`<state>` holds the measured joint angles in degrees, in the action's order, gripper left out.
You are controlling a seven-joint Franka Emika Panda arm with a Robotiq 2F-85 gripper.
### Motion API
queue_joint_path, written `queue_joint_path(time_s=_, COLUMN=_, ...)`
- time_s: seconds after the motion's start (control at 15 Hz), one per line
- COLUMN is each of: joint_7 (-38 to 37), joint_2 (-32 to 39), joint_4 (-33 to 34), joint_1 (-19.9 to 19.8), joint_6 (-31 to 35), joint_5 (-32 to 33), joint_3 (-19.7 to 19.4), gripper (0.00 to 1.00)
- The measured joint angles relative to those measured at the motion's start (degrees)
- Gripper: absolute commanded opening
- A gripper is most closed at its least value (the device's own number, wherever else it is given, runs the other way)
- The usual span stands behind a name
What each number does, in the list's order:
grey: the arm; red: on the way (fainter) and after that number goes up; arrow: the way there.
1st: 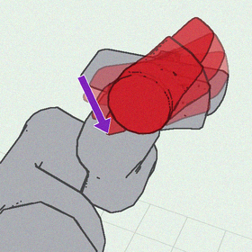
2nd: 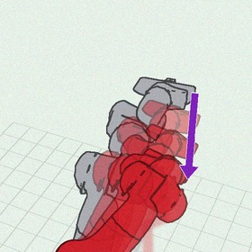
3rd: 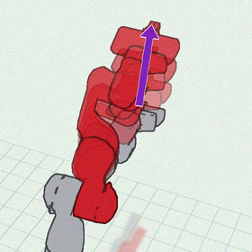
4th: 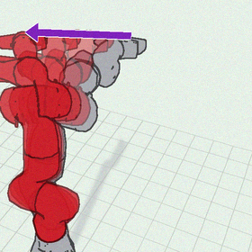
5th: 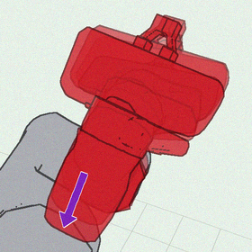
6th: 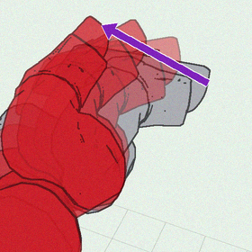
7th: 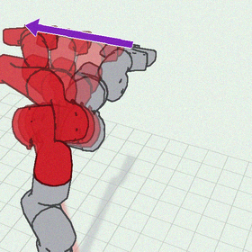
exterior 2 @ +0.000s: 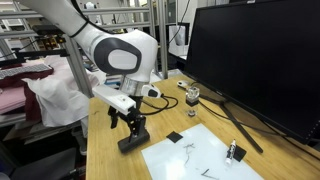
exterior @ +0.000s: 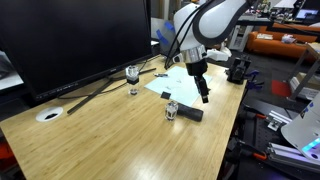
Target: Use the whiteboard eraser to erase the whiteboard on the desk
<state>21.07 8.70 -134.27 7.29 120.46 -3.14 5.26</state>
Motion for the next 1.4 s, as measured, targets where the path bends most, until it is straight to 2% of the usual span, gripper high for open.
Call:
queue_joint_path(time_s=0.33, joint_7=-0.14, joint_2=0.39, joint_4=0.07, joint_1=-0.06, joint_6=1.21, joint_5=-0.01, joint_3=0.12, gripper=1.0)
queue_joint_path(time_s=1.0, joint_7=-1.39, joint_2=7.03, joint_4=-1.59, joint_1=0.0, joint_6=16.38, joint_5=-0.91, joint_3=3.46, gripper=1.0)
queue_joint_path(time_s=1.4, joint_7=-1.59, joint_2=7.11, joint_4=-2.87, joint_1=-0.02, joint_6=19.89, joint_5=-0.72, joint_3=3.59, gripper=0.99)
